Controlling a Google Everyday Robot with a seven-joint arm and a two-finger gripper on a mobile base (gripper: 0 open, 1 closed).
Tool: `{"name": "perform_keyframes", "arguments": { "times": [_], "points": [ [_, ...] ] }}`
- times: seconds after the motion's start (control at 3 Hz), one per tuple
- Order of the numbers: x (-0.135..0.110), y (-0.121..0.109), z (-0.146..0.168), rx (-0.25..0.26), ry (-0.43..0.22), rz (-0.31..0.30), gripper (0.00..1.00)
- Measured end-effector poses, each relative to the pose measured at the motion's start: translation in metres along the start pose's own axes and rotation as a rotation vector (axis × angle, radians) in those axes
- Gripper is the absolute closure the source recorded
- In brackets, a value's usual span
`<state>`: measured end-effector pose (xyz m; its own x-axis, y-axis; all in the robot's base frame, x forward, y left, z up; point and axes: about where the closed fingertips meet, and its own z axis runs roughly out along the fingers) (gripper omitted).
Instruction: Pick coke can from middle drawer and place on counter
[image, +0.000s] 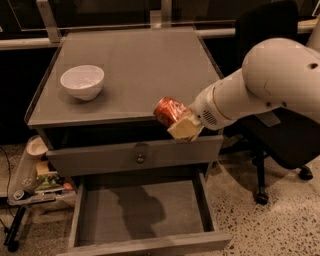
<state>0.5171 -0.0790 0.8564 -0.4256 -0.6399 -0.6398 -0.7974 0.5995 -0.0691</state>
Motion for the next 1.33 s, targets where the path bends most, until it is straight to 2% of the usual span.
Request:
{"name": "perform_keyframes", "arguments": {
  "times": [0.67,1.33],
  "points": [
    [-0.049,-0.060,0.019,0.009,-0.018,-0.029,1.00],
    [-0.071,-0.096,0.061,-0.029,0.016,-0.035,1.00]
  ]
}}
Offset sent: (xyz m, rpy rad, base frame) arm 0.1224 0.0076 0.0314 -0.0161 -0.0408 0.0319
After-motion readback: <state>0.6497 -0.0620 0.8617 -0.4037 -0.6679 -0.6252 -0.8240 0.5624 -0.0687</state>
